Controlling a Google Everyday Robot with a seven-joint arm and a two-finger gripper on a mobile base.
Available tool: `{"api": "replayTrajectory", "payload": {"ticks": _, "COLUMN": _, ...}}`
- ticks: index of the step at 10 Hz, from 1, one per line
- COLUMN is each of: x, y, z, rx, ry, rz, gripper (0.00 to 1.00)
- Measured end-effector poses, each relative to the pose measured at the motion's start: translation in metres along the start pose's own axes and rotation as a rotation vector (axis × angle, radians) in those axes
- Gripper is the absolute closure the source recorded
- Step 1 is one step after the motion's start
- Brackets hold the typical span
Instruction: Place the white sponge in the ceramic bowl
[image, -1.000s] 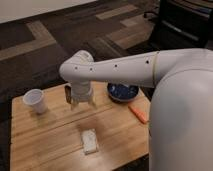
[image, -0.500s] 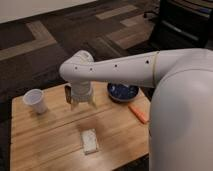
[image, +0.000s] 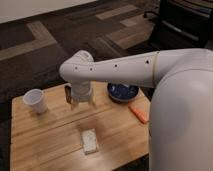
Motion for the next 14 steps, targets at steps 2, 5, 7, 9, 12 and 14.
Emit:
{"api": "replayTrajectory", "payload": {"ticks": 2, "x": 0.001, "y": 0.002, "z": 0.001, "rx": 0.005, "ry": -0.001, "rz": -0.011, "gripper": 0.35}}
{"api": "replayTrajectory", "payload": {"ticks": 5, "x": 0.02, "y": 0.039, "z": 0.005, "rx": -0.016, "ry": -0.007, "rz": -0.087, "gripper": 0.35}}
{"api": "replayTrajectory", "payload": {"ticks": 7, "x": 0.034, "y": 0.05, "z": 0.01, "rx": -0.031, "ry": -0.005, "rz": -0.098, "gripper": 0.35}}
{"api": "replayTrajectory", "payload": {"ticks": 9, "x": 0.053, "y": 0.051, "z": 0.019, "rx": -0.052, "ry": 0.008, "rz": -0.083, "gripper": 0.35}}
{"api": "replayTrajectory", "payload": {"ticks": 12, "x": 0.073, "y": 0.031, "z": 0.031, "rx": -0.06, "ry": 0.023, "rz": -0.062, "gripper": 0.35}}
{"api": "replayTrajectory", "payload": {"ticks": 14, "x": 0.083, "y": 0.02, "z": 0.041, "rx": -0.07, "ry": 0.025, "rz": -0.08, "gripper": 0.35}}
